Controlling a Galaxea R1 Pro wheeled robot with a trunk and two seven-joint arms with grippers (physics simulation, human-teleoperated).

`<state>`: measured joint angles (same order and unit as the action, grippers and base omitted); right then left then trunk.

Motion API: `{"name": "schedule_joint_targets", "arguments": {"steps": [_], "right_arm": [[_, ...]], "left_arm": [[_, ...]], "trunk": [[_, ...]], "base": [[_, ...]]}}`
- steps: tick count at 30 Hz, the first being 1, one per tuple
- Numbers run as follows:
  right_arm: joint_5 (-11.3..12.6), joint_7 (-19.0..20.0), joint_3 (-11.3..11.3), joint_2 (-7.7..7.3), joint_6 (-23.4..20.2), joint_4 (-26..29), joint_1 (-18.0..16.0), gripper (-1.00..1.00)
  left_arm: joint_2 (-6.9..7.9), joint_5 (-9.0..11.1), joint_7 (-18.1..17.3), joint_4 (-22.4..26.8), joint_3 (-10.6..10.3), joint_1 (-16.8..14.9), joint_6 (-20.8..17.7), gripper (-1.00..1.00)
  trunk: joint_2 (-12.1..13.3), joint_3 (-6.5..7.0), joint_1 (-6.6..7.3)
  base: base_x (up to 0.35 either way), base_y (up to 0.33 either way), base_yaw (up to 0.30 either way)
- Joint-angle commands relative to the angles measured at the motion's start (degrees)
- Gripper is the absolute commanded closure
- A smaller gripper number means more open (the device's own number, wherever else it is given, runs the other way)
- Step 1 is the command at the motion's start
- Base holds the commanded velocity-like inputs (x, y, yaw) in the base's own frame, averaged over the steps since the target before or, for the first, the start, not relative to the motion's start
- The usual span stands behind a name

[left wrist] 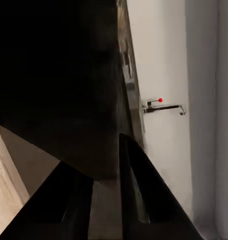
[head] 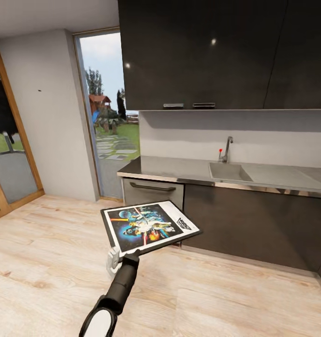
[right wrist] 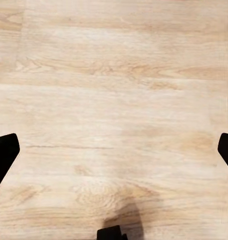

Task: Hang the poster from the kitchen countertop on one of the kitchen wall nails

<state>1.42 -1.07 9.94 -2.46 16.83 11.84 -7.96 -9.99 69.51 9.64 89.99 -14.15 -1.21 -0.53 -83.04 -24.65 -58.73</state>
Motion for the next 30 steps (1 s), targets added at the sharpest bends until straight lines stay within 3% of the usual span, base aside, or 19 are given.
{"name": "schedule_joint_targets", "arguments": {"steps": [1, 4, 8, 9, 11, 13, 15, 16, 17, 20, 22, 25, 27, 30], "right_arm": [[0.1, -0.1, 0.0, 0.00, 0.7, 0.1, 0.0, -1.00], [0.1, -0.2, -1.4, 0.00, 2.0, 1.7, 0.0, -1.00], [0.1, -1.1, -8.8, 0.00, 2.6, 3.2, 0.0, -1.00], [0.1, -2.5, -11.6, 0.00, 2.6, 4.1, 0.0, -1.00], [0.1, -6.5, -15.0, 0.04, 2.7, 6.4, 0.0, -1.00], [0.1, -9.6, -16.7, 0.13, 2.7, 8.2, 0.0, -1.00], [0.2, -15.4, -19.2, 0.51, 2.6, 11.7, 0.0, -1.00], [0.1, -16.5, -19.6, 0.58, 2.6, 12.4, 0.0, -1.00], [0.1, -18.4, -20.5, 0.69, 2.6, 13.8, 0.0, -1.00], [0.1, -22.1, -23.2, 0.82, 2.5, 17.4, -0.1, -1.00], [0.1, -25.6, -26.8, 0.86, 2.3, 20.3, -0.1, -1.00], [0.1, -27.9, -29.7, 0.87, 2.0, 22.0, -0.1, -1.00], [0.1, -29.0, -32.8, 0.88, 1.8, 22.8, -0.1, -1.00], [0.1, -29.7, -34.7, 0.88, 1.7, 23.3, -0.2, -1.00]], "left_arm": [[-0.01, -0.2, 1.8, 0.1, 0.0, -0.7, -0.7, 1.00], [-0.01, -1.3, 8.8, 0.1, -0.1, -4.5, -3.0, 1.00], [-0.01, -1.7, 17.4, 0.1, -1.0, -10.5, -4.9, 1.00], [-0.01, -1.7, 20.7, 0.1, -1.9, -12.4, -6.2, 1.00], [-0.01, -1.7, 25.3, 0.1, -2.9, -15.1, -7.9, 1.00], [-0.01, -1.7, 27.8, 0.1, -3.3, -16.7, -8.7, 1.00], [-0.01, -1.7, 34.8, 0.1, -4.2, -19.7, -9.5, 1.00], [-0.01, -1.7, 36.8, 0.1, -4.6, -20.3, -9.6, 1.00], [-0.01, -1.7, 40.9, 0.1, -5.6, -21.7, -9.8, 1.00], [-0.01, -1.6, 47.9, 0.2, -9.5, -24.5, -10.0, 1.00], [-0.01, -1.4, 50.7, 0.1, -11.5, -25.6, -10.1, 1.00], [-0.01, -1.3, 53.4, 0.2, -12.1, -25.9, -10.1, 1.00], [-0.01, -1.2, 56.4, 0.2, -12.4, -26.0, -10.2, 1.00], [-0.01, -0.1, 58.0, 0.2, -13.0, -26.1, -10.2, 1.00]], "trunk": [[0.0, -0.07, 0.00], [0.0, -0.07, 0.00], [0.0, -0.07, 0.00], [0.0, -0.07, 0.00], [0.0, -0.07, 0.00], [0.0, -0.07, 0.00], [0.0, -0.07, 0.00], [0.0, -0.07, 0.00], [0.0, -0.07, 0.00], [0.0, -0.07, 0.00], [0.0, -0.07, 0.00], [0.0, -0.07, 0.00], [0.0, -0.07, 0.00], [0.0, -0.07, 0.00]], "base": [[-0.003, 0.000, 0.000], [-0.002, 0.000, 0.000], [0.000, 0.000, 0.000], [0.000, 0.000, 0.000], [0.000, 0.000, 0.000], [0.000, 0.000, 0.000], [0.000, 0.000, 0.000], [0.000, 0.000, 0.000], [0.000, 0.000, 0.000], [0.000, 0.000, 0.000], [0.000, 0.000, 0.000], [0.000, 0.000, 0.000], [0.000, 0.000, 0.000], [0.000, 0.000, 0.000]]}}
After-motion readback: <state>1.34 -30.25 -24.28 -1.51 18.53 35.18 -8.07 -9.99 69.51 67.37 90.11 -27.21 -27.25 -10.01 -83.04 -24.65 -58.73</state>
